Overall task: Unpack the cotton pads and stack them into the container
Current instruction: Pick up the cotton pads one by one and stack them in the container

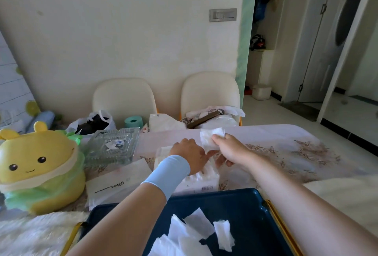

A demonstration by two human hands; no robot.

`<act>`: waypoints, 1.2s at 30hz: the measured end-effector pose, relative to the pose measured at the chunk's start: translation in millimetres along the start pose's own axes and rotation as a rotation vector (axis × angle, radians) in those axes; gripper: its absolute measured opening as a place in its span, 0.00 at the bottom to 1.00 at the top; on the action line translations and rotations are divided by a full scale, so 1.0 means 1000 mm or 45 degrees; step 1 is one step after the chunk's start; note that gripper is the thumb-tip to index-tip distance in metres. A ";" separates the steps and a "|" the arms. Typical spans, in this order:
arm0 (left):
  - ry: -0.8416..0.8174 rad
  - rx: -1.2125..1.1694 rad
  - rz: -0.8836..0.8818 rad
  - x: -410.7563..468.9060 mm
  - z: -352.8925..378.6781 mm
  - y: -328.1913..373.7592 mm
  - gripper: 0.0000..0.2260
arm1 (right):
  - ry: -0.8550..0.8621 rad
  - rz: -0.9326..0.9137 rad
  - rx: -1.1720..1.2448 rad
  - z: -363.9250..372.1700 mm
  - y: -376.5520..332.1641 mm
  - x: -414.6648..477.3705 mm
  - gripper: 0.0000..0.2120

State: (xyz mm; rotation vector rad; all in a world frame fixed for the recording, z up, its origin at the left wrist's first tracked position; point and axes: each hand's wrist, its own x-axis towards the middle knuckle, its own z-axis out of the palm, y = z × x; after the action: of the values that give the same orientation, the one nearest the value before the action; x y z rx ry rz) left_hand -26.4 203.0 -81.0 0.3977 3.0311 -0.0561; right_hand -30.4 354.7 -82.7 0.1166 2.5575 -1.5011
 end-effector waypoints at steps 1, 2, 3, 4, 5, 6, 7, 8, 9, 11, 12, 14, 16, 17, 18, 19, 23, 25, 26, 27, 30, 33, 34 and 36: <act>-0.001 0.057 -0.019 0.002 0.000 0.004 0.29 | 0.002 -0.013 -0.006 0.000 0.001 0.000 0.19; 0.010 0.091 -0.042 0.007 -0.001 0.007 0.28 | 0.001 -0.024 -0.008 -0.001 0.002 0.001 0.19; 0.019 0.092 -0.075 0.010 -0.001 0.007 0.26 | -0.008 -0.037 -0.016 -0.001 0.002 0.002 0.19; 0.033 0.081 -0.107 0.012 0.000 0.007 0.24 | -0.012 -0.053 -0.031 -0.001 0.001 0.001 0.19; 0.048 0.069 -0.122 0.014 0.000 0.007 0.21 | -0.005 -0.073 -0.050 -0.002 -0.001 -0.001 0.19; 0.067 0.039 -0.127 0.015 -0.002 0.008 0.20 | 0.014 -0.096 -0.076 -0.003 -0.002 -0.003 0.19; 0.083 -0.007 -0.130 0.015 -0.003 0.008 0.19 | 0.030 -0.121 -0.110 -0.003 -0.003 -0.005 0.18; 0.071 -0.052 -0.136 0.015 -0.004 0.008 0.18 | 0.038 -0.149 -0.151 -0.003 -0.003 -0.007 0.18; 0.048 -0.100 -0.149 0.014 -0.003 0.007 0.19 | 0.033 -0.183 -0.192 -0.004 -0.001 -0.008 0.16; 0.018 -0.139 -0.129 0.016 0.000 0.003 0.21 | 0.004 -0.262 -0.234 -0.003 0.003 -0.009 0.12; -0.015 -0.133 -0.123 0.017 0.001 0.001 0.22 | -0.007 -0.305 -0.244 -0.003 0.006 -0.008 0.10; -0.054 -0.114 -0.120 0.016 -0.001 0.000 0.25 | 0.001 -0.374 -0.319 -0.002 0.010 -0.004 0.09; -0.065 -0.085 -0.142 0.013 -0.005 -0.001 0.27 | 0.061 -0.423 -0.479 -0.001 0.012 0.000 0.10; -0.060 -0.081 -0.168 0.011 -0.006 -0.002 0.28 | 0.087 -0.436 -0.532 -0.001 0.012 0.002 0.10; -0.047 -0.084 -0.188 0.011 -0.007 -0.003 0.29 | 0.101 -0.430 -0.543 0.000 0.011 0.004 0.12; -0.047 -0.086 -0.204 0.010 -0.007 -0.004 0.30 | 0.109 -0.407 -0.520 0.000 0.010 0.006 0.14; -0.094 -0.094 -0.210 0.011 -0.002 -0.006 0.28 | 0.123 -0.355 -0.518 0.005 0.005 0.008 0.17; -0.128 -0.108 -0.203 0.011 -0.002 -0.005 0.26 | 0.167 -0.363 -0.552 0.011 0.006 0.007 0.20; -0.132 -0.114 -0.202 0.011 -0.002 -0.006 0.25 | 0.186 -0.369 -0.534 0.014 0.005 0.008 0.20; -0.137 -0.121 -0.202 0.011 -0.002 -0.006 0.25 | 0.196 -0.368 -0.500 0.017 0.004 0.009 0.20; -0.139 -0.110 -0.191 0.013 -0.001 -0.008 0.23 | 0.145 -0.179 -0.384 0.022 -0.008 0.012 0.21; -0.136 -0.131 -0.161 0.013 0.000 -0.009 0.19 | 0.021 0.129 -0.507 0.027 -0.022 0.012 0.15; -0.134 -0.123 -0.153 0.014 0.001 -0.010 0.18 | 0.008 0.200 -0.600 0.028 -0.024 0.013 0.14; -0.141 -0.059 -0.151 0.015 0.002 -0.012 0.19 | -0.032 0.293 -0.809 0.030 -0.025 0.017 0.13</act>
State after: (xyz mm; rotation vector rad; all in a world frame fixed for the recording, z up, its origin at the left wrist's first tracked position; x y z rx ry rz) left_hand -44.2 195.0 -83.8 0.2035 2.9375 -0.0148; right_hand -47.8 315.9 -78.3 0.2873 2.7448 -0.5662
